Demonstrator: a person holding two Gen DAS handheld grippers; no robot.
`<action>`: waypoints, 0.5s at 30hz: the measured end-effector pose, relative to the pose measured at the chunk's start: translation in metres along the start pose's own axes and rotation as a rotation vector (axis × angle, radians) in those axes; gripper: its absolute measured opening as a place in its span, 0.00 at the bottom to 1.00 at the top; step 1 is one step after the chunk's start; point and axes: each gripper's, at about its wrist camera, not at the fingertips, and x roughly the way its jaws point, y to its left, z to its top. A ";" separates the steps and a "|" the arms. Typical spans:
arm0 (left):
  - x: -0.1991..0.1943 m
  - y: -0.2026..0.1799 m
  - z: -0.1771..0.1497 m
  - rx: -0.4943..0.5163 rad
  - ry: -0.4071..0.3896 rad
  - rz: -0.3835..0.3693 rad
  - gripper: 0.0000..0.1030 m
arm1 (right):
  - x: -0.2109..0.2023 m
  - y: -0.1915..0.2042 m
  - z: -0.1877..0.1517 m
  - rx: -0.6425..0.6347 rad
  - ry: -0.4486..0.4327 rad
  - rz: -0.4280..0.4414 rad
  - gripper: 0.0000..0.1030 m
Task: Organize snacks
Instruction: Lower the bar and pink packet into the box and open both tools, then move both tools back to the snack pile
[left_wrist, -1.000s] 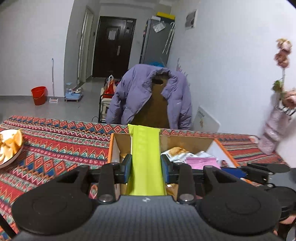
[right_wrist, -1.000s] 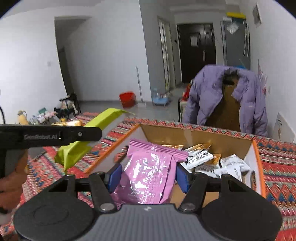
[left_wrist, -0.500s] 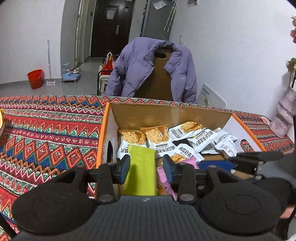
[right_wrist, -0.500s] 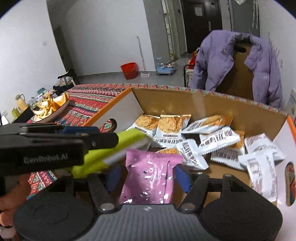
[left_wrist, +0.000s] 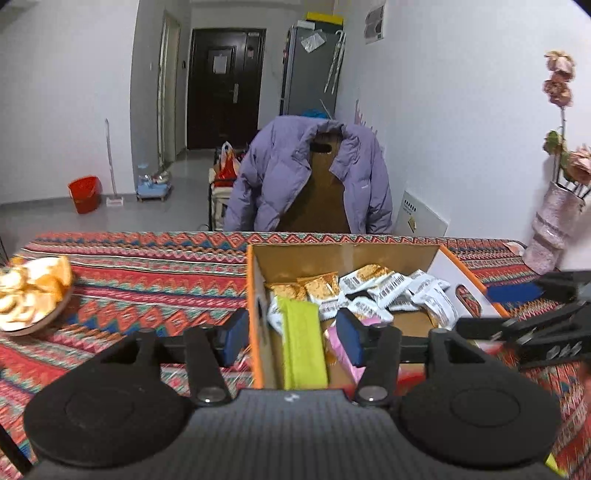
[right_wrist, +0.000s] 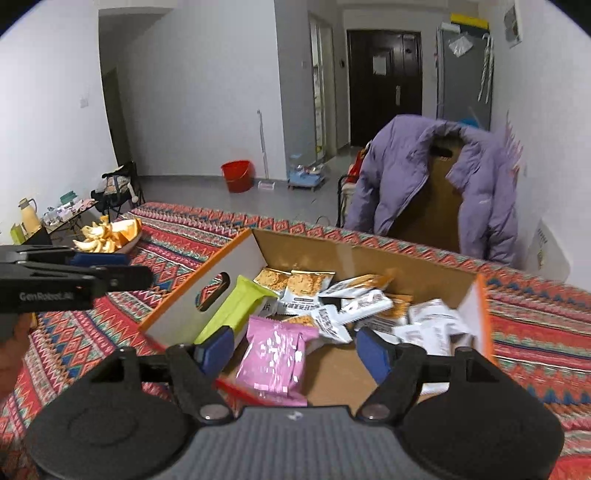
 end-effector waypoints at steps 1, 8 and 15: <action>-0.012 0.000 -0.004 0.007 -0.007 -0.001 0.58 | -0.016 0.002 -0.004 -0.005 -0.014 -0.009 0.78; -0.098 -0.016 -0.066 0.126 -0.102 0.060 0.69 | -0.112 0.021 -0.059 -0.095 -0.073 -0.080 0.78; -0.151 -0.031 -0.141 0.028 -0.064 0.067 0.71 | -0.177 0.048 -0.142 -0.148 -0.126 -0.148 0.79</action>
